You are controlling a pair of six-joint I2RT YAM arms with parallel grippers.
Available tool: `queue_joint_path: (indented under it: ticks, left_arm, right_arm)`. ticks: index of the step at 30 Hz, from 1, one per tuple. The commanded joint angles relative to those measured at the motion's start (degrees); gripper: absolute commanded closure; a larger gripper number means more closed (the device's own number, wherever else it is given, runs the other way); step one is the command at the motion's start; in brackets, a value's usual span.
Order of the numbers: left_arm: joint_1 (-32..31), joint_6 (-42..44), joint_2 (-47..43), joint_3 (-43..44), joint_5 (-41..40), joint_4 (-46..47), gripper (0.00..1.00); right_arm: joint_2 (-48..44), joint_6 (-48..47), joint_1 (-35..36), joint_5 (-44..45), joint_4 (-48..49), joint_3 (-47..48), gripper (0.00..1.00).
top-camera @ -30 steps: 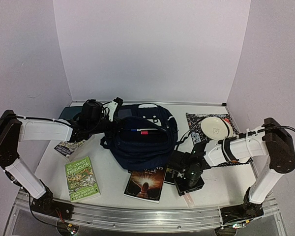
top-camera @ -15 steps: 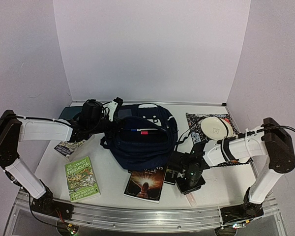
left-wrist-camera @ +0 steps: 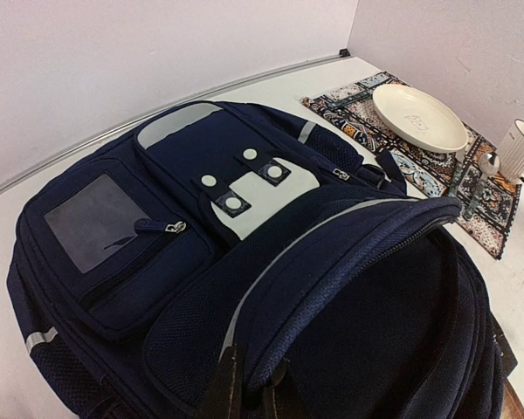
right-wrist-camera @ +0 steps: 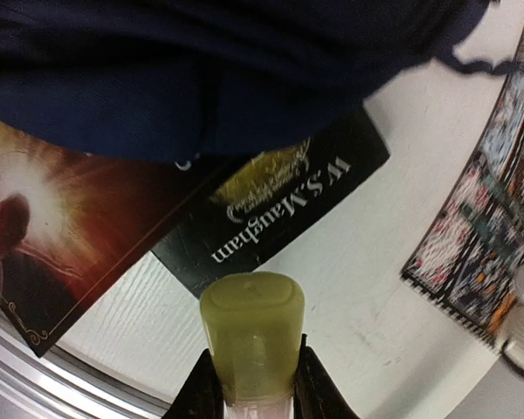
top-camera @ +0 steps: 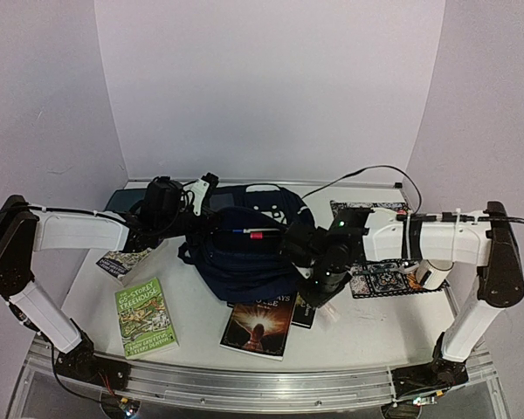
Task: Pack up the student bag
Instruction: Pick up the pen from the corner of the board, then place the pen in the second largest pocket of the bag.
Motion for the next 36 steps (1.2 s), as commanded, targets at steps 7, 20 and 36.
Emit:
queue_joint_path:
  ticks: [7, 20, 36]
  left_arm:
    - [0.09, -1.08, -1.52, 2.99, 3.02, 2.95, 1.00]
    - [0.09, -1.93, -1.97, 2.77, 5.15, 2.66, 1.00]
    - [0.09, -2.17, -3.73, 1.10, 5.10, 2.65, 1.00]
  right_arm:
    - [11.53, -36.66, 0.19, 9.97, -4.41, 19.60, 0.92]
    - [22.88, -60.73, 0.15, 17.37, 9.76, 30.59, 0.89]
    - [27.67, -65.06, -1.38, 21.07, 22.77, 31.47, 0.50]
